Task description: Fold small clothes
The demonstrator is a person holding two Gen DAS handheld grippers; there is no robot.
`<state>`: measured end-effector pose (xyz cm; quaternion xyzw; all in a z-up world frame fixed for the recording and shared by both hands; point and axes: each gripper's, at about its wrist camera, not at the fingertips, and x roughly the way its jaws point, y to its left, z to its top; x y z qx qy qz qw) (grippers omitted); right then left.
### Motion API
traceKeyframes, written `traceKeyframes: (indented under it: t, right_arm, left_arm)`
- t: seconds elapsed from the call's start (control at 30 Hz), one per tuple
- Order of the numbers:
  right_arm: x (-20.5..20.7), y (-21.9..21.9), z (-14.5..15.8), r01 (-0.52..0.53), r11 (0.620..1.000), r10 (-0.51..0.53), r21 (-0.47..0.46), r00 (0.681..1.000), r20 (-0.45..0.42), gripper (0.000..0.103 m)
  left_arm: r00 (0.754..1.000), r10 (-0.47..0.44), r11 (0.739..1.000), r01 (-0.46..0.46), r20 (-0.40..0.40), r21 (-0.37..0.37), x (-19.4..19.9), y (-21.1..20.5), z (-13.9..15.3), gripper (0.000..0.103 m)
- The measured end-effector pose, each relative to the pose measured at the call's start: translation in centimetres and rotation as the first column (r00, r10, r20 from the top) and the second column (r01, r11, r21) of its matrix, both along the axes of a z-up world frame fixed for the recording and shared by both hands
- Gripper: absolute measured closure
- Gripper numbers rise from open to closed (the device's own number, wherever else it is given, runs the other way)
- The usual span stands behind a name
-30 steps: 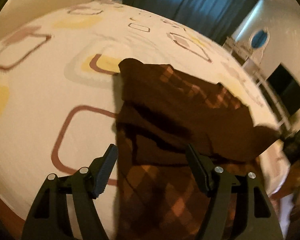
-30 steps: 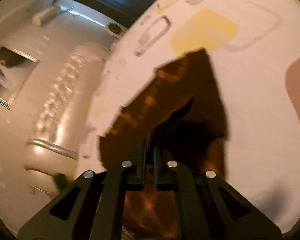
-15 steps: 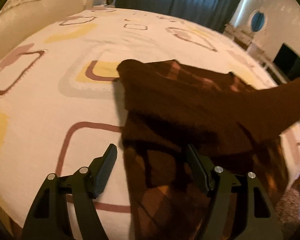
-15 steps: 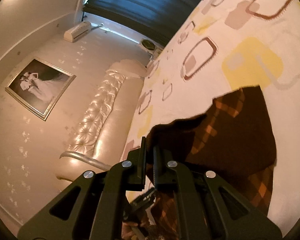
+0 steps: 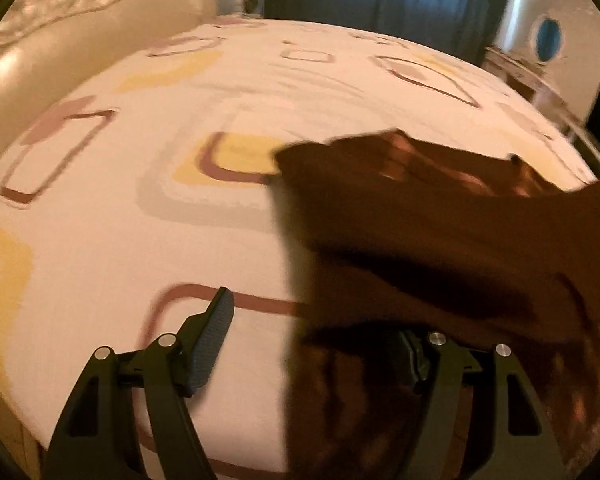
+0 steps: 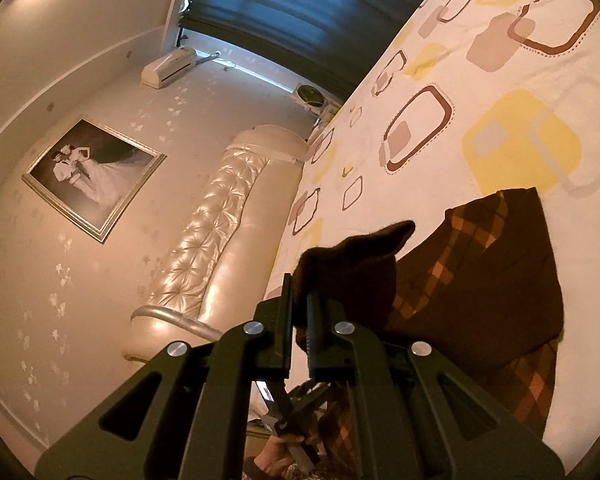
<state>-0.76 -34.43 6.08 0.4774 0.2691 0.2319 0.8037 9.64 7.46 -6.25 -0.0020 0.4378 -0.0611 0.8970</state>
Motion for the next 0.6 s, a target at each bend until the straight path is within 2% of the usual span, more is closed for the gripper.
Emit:
traceKeyframes:
  t: [0.07, 0.13, 0.2, 0.27, 0.33, 0.47, 0.53, 0.6]
  right_arm:
    - [-0.1, 0.0, -0.1, -0.001, 1.0, 0.001, 0.003, 1.0, -0.003, 0.098]
    - [-0.1, 0.1, -0.6, -0.012, 1.0, 0.011, -0.004, 1.0, -0.022, 0.098]
    - [-0.1, 0.4, -1.8, -0.023, 1.0, 0.022, -0.008, 0.998, -0.057, 0.098]
    - [-0.3, 0.8, -3.8, -0.036, 0.999, 0.034, -0.019, 0.993, -0.111, 0.098]
    - [-0.7, 1.0, -6.4, -0.042, 0.999, 0.036, -0.027, 0.984, -0.176, 0.098]
    - [-1.6, 0.4, -11.6, -0.03, 0.996, 0.004, -0.079, 0.952, -0.306, 0.098]
    - [-2.3, -0.1, -13.4, -0.027, 0.994, -0.012, -0.104, 0.936, -0.352, 0.098]
    - [-2.8, -0.8, -14.0, -0.011, 0.993, -0.033, -0.117, 0.93, -0.366, 0.098]
  left_arm:
    - [0.997, 0.074, 0.997, -0.073, 0.021, -0.029, -0.3, 1.7, 0.3, 0.033]
    - [0.987, 0.158, 0.983, -0.156, 0.013, -0.098, -0.5, 4.1, 0.1, 0.029]
    - [0.972, 0.234, 0.947, -0.235, -0.029, -0.22, -0.7, 7.0, -0.6, 0.029]
    - [0.971, 0.238, 0.927, -0.236, -0.028, -0.293, -1.1, 8.1, -0.8, 0.029]
    - [0.97, 0.242, 0.924, -0.238, -0.025, -0.298, -1.3, 8.3, -0.7, 0.029]
    - [0.974, 0.225, 0.954, -0.218, 0.009, -0.204, -1.9, 7.1, -0.8, 0.029]
    - [0.978, 0.21, 0.963, -0.203, 0.02, -0.174, -2.3, 6.7, -0.9, 0.029]
    - [0.98, 0.2, 0.967, -0.193, 0.023, -0.168, -2.3, 6.7, -0.9, 0.029]
